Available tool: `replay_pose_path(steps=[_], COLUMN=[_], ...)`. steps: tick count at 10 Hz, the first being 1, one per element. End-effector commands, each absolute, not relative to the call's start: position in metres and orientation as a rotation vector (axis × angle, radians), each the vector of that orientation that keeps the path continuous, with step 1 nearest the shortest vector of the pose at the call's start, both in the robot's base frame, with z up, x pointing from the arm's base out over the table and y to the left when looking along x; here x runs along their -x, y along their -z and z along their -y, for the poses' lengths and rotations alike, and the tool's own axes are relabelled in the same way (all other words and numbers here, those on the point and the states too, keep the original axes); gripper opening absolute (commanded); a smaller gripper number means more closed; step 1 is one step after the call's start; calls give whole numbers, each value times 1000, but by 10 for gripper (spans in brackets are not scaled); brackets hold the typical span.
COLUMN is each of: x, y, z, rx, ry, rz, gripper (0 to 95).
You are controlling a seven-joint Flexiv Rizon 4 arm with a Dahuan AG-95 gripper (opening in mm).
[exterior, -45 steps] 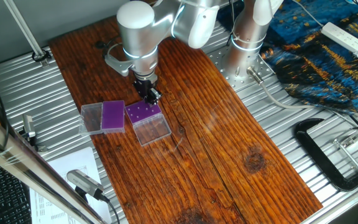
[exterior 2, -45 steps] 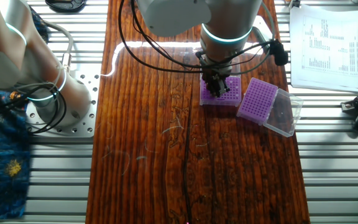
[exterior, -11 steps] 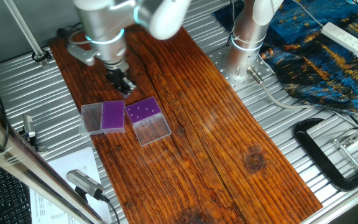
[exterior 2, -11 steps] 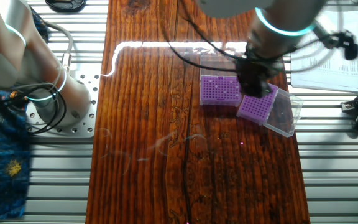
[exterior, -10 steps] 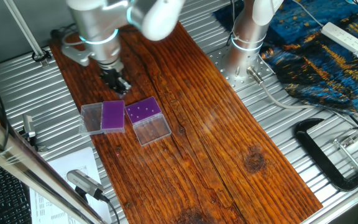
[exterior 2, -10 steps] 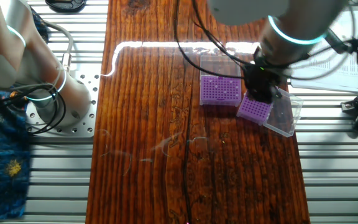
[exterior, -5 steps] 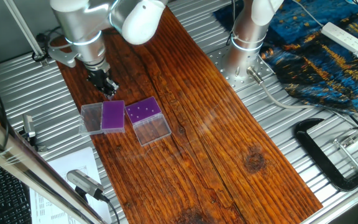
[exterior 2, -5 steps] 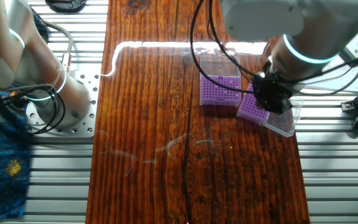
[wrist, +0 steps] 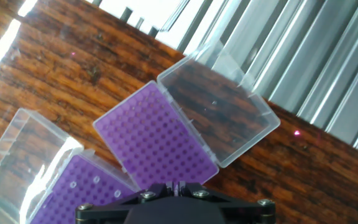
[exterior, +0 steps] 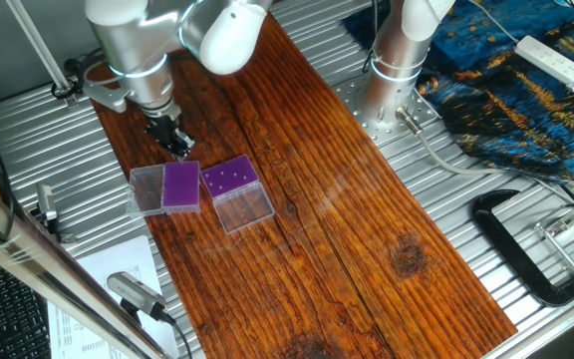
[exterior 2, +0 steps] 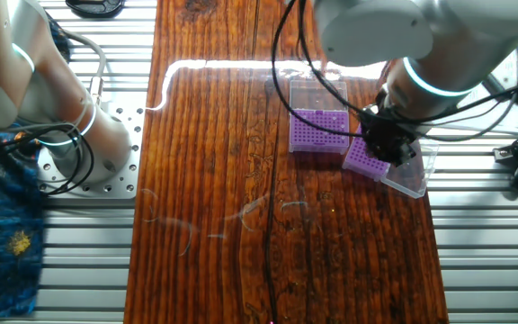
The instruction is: Transfer all small pipette tips from one holder to another
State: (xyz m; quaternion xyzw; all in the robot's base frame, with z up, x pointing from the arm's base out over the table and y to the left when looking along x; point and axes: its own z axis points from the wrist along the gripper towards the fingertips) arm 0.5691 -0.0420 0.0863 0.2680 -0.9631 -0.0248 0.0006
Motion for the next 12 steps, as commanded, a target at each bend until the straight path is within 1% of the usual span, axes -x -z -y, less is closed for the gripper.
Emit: replay_pose_path(steps=[1, 12], x=[-569, -564], y=[-87, -77], z=[41, 30], rx=[-841, -810], ry=[77, 83], rz=[3018, 3028], gripper=[0, 0])
